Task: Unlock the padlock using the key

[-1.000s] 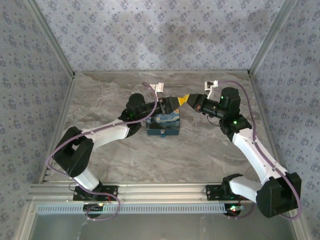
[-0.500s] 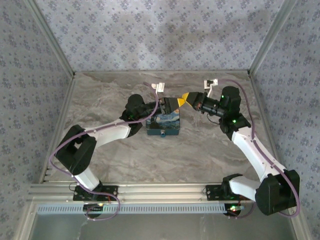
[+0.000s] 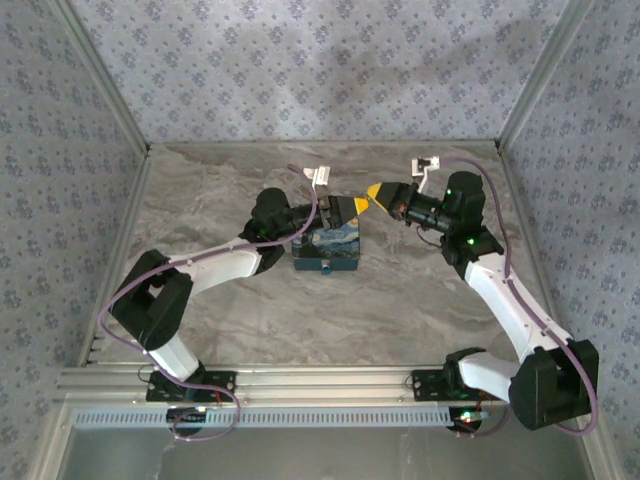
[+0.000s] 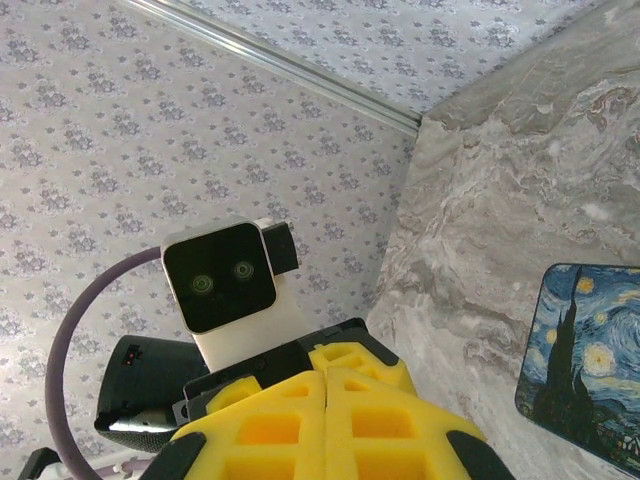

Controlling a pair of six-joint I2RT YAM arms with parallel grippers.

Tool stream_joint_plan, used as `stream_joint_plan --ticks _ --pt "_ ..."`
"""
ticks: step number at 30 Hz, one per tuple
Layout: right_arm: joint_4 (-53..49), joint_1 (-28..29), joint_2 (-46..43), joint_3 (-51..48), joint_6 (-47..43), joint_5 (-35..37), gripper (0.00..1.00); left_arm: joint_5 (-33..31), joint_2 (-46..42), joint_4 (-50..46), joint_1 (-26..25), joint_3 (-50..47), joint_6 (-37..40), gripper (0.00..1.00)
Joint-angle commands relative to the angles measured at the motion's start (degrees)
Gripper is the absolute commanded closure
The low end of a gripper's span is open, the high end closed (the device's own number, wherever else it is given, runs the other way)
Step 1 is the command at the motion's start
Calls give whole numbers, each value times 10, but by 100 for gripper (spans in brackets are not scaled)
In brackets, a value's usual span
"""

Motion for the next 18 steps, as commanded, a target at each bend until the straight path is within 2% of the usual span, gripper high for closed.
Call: stream_joint_plan --ticks 1,8,9,16,18 --pt "11 -3 -1 -2 6 -16 100 9 -23 -3 3 4 18 81" --pt "13 -5 -6 -9 7 -16 100 9 -27 -15 3 4 24 94" --pt "13 -6 -6 -8 6 -16 100 9 -27 -15 3 5 25 100" --pt "-23 -19 -15 -8 -22 -22 100 11 -42 -50 7 2 43 100" --pt "-49 -26 -17 -2 -44 -30 94 15 -51 -84 8 6 60 100"
